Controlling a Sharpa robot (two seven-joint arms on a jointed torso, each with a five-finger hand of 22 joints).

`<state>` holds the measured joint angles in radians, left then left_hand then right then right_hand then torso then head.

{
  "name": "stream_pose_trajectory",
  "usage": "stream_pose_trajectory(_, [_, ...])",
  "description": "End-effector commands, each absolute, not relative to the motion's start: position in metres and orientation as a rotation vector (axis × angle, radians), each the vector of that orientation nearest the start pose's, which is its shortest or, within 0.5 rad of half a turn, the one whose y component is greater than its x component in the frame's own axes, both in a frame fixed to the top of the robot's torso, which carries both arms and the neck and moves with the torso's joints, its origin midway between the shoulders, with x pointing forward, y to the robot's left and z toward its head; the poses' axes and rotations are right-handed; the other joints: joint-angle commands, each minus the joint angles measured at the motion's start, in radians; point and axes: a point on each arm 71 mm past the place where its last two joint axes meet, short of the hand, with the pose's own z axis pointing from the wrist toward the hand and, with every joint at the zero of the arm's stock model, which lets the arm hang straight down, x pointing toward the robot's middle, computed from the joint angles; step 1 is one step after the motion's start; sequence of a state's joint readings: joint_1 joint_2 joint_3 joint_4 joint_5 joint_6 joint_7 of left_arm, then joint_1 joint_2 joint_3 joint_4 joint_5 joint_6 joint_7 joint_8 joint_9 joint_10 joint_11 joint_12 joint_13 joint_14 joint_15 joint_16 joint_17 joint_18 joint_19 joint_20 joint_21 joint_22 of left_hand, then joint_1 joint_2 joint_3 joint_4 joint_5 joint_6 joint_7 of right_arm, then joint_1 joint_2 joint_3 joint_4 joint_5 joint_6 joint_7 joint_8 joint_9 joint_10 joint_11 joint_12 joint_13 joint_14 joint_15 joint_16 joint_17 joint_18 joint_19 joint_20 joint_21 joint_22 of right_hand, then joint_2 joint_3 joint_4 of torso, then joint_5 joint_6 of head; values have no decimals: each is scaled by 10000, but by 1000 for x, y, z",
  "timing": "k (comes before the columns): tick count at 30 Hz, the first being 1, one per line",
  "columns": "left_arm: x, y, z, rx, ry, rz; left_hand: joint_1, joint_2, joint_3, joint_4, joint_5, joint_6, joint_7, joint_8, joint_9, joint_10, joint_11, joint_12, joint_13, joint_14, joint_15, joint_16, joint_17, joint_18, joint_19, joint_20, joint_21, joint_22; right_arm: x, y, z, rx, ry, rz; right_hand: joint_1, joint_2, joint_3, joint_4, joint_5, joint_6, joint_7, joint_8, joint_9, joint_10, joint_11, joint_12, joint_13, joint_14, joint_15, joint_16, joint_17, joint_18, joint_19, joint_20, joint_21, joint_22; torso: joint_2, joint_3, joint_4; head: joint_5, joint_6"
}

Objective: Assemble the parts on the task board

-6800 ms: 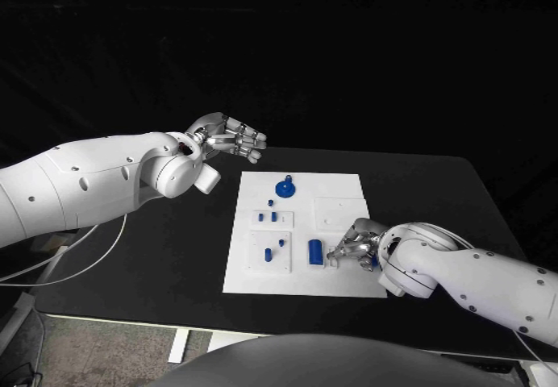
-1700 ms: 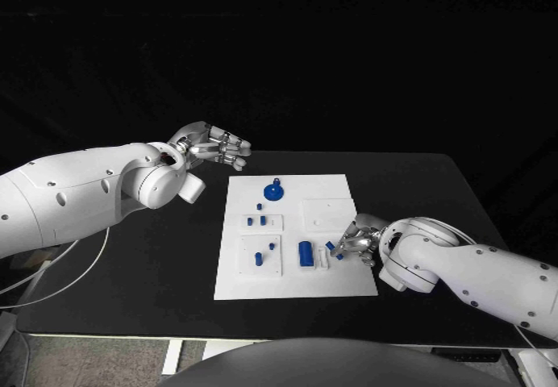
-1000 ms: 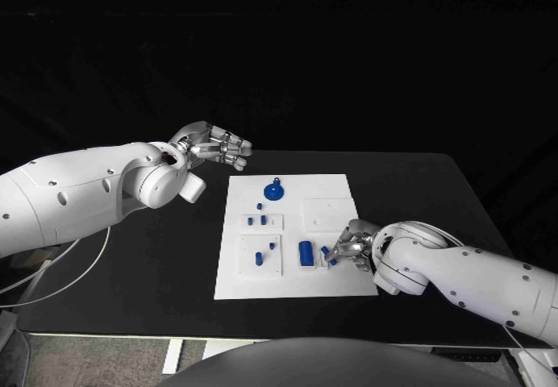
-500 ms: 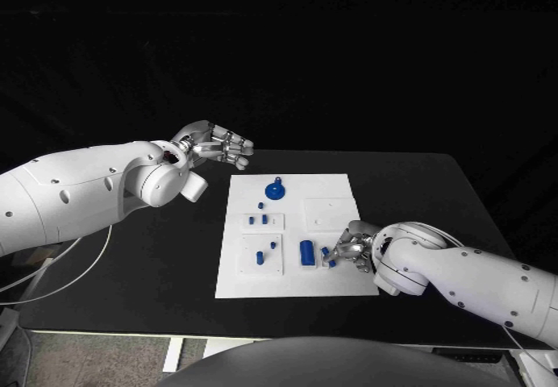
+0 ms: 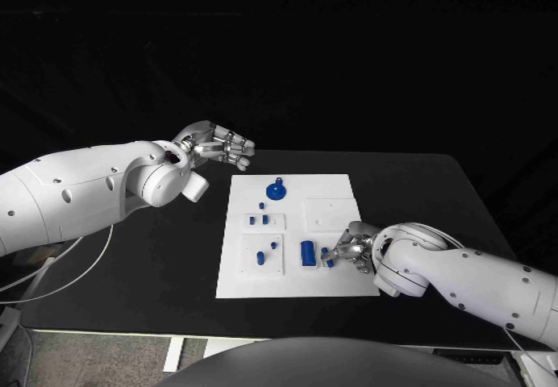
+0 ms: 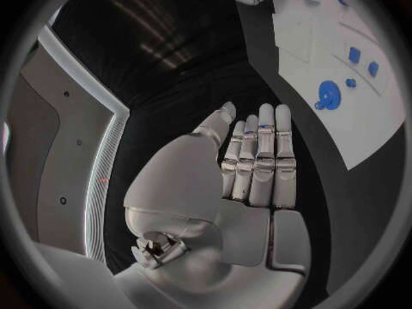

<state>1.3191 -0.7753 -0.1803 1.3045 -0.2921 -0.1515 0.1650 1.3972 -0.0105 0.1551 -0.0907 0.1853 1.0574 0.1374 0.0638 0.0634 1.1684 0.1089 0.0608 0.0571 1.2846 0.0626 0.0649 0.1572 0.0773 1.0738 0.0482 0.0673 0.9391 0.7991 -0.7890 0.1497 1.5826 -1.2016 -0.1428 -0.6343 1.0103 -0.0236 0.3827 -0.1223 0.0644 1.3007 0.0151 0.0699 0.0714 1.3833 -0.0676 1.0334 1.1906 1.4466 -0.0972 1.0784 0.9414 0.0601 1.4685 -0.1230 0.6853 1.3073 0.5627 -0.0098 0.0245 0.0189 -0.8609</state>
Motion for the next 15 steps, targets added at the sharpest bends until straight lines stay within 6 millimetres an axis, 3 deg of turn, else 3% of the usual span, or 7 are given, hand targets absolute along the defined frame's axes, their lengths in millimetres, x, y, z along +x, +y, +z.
stream_pose_trajectory(1, [527, 231, -191, -8223, 17753, -12596, 1, -97, -4, 38, 34, -52, 14, 6, -1, -76, 12, -17, 3, 22, 60, -26, 13, 143, 88, 3, 12, -9, 404, -183, -322, 4625, 23012, 4353, -172, -259, -65, 365, -107, 42, -1, -65, -29, -28, 87, 10, -4, 14, -67, 37, 7, -185, 466, -38, -36, 726, 4, 2, 1, 2, 3])
stream_pose_trajectory(4, [527, 232, -191, -8226, 17751, -12591, 1, -97, -4, 38, 34, -52, 14, 6, -1, -76, 12, -17, 3, 22, 60, -26, 13, 143, 88, 3, 12, -9, 404, -183, -323, 4637, 23007, 4364, -332, -636, -137, 758, -159, 67, 32, -59, -30, -34, 86, -20, -18, 8, -76, 32, 12, -187, 463, -50, -44, 725, 0, 1, 2, -3, 8])
stream_pose_trajectory(5, [527, 232, -191, -8227, 17751, -12590, 1, -97, -4, 38, 34, -52, 14, 6, -1, -76, 12, -17, 3, 22, 60, -26, 13, 143, 88, 3, 12, -9, 404, -183, -323, 4645, 23010, 4370, -261, -846, -18, 1094, -127, 86, 17, -59, -33, -30, 76, -34, -18, 6, -89, 31, 24, -195, 461, -70, -55, 721, -1, 0, 1, -5, 9])
stream_pose_trajectory(6, [527, 232, -191, -8227, 17752, -12590, 1, -97, -4, 38, 34, -52, 14, 6, -1, -76, 12, -17, 3, 22, 60, -26, 13, 143, 88, 3, 12, -9, 404, -183, -323, 4650, 23012, 4376, -287, -908, -37, 1152, -165, 86, 35, -59, -33, -32, 81, -45, -23, 2, -91, 23, 18, -197, 461, -72, -57, 721, 0, -1, 0, -3, 11])
stream_pose_trajectory(7, [527, 232, -191, -8227, 17753, -12590, 1, -97, -4, 38, 34, -52, 14, 6, -1, -76, 12, -17, 3, 22, 60, -26, 13, 143, 88, 3, 12, -9, 405, -183, -323, 4655, 23013, 4387, -18, -1220, -2, 1842, -158, 102, 38, -59, -32, -16, 84, -72, -12, 4, -92, 16, 50, -219, 463, -88, -63, 721, 4, 0, -2, 1, 8])
stream_pose_trajectory(13, [527, 232, -191, -8227, 17755, -12589, 1, -97, -4, 38, 34, -52, 14, 6, -1, -76, 12, -17, 3, 22, 60, -26, 13, 143, 88, 3, 12, -9, 405, -183, -323, 4690, 23004, 4490, 79, -1289, -770, 2426, -173, 87, 57, -55, -28, -21, 102, -104, 5, 11, -82, 0, 81, -207, 461, -78, -60, 725, 1, 2, -5, -9, 5])
stream_pose_trajectory(15, [527, 232, -191, -8228, 17759, -12589, 1, -97, -4, 38, 34, -52, 14, 6, -1, -76, 12, -17, 3, 22, 60, -26, 13, 143, 88, 3, 12, -9, 405, -184, -323, 4703, 23009, 4535, 110, -1282, -809, 2468, -178, 89, 51, -54, -27, -21, 102, -105, 7, 12, -82, -1, 83, -205, 460, -79, -63, 724, 2, 6, -3, -13, -1])
